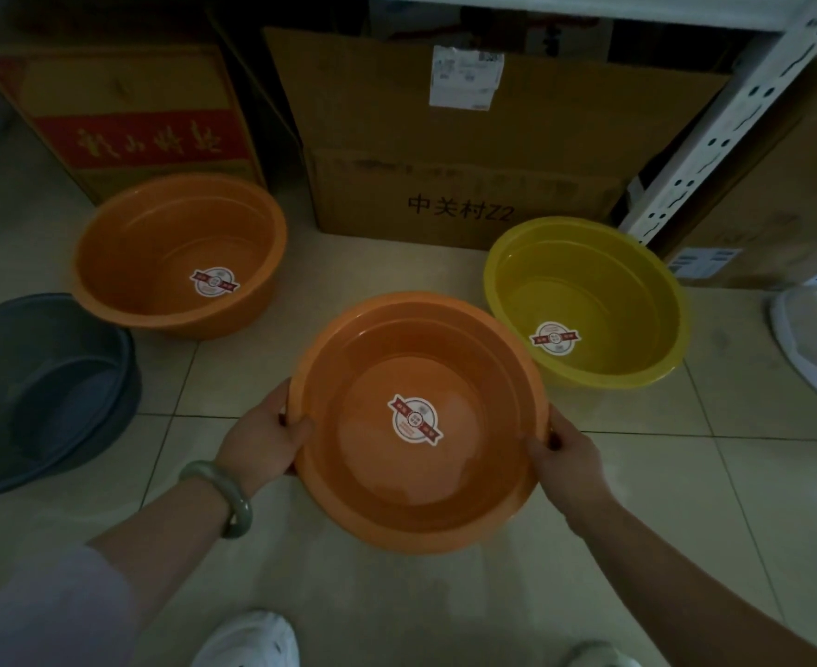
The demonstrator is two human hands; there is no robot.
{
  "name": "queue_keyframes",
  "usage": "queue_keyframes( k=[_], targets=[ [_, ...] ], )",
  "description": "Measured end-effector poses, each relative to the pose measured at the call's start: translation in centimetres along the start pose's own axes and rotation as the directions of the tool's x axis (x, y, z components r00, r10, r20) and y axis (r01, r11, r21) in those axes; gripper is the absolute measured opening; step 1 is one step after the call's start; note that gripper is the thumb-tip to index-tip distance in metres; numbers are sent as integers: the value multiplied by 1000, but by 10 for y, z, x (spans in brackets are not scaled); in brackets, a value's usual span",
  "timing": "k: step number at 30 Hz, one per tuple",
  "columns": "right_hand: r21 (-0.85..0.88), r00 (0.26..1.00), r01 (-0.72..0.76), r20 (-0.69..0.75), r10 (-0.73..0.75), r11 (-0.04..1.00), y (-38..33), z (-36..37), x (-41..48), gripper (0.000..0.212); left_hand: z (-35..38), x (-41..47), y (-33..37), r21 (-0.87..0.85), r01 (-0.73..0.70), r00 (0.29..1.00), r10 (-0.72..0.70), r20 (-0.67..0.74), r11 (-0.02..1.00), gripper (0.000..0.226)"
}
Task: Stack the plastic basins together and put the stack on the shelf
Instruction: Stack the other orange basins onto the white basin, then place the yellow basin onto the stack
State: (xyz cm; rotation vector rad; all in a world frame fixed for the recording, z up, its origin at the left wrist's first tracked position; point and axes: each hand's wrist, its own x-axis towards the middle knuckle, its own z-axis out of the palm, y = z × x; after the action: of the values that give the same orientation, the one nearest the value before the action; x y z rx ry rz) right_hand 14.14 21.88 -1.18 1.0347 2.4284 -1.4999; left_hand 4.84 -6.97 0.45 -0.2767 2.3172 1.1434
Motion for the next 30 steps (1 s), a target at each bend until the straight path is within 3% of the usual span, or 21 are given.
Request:
queue_keyframes(
  k=[7,10,12,15,21,26,30],
  targets=[
    [-102,998,14,65,-7,995,3,-3,2,51,-3,4,6,45,79,996,-81,45,996,62],
    [-122,997,-12,73,21,992,2,-12,6,65,-12,11,21,255,96,992,-115,61,962,87],
    [-148,1000,-29,-13,28,989,2,-21,13,70,-17,19,40,353,33,999,-37,4,935,87],
    [-171,975,4,-218,-42,985,2,-42,24,61,-17,31,82,405,-136,988,153,-10,904,75],
    [-167,900,24,-426,-94,986,1,-92,63,56,32,60,160,475,-427,887,459,54,769,63],
    [-174,860,-45,-507,-50,984,5,-122,99,58,86,90,195,421,-442,892,439,110,793,63],
    [-137,888,-96,-460,22,986,10,-132,117,62,118,112,208,504,-386,921,353,164,773,64]
  ],
)
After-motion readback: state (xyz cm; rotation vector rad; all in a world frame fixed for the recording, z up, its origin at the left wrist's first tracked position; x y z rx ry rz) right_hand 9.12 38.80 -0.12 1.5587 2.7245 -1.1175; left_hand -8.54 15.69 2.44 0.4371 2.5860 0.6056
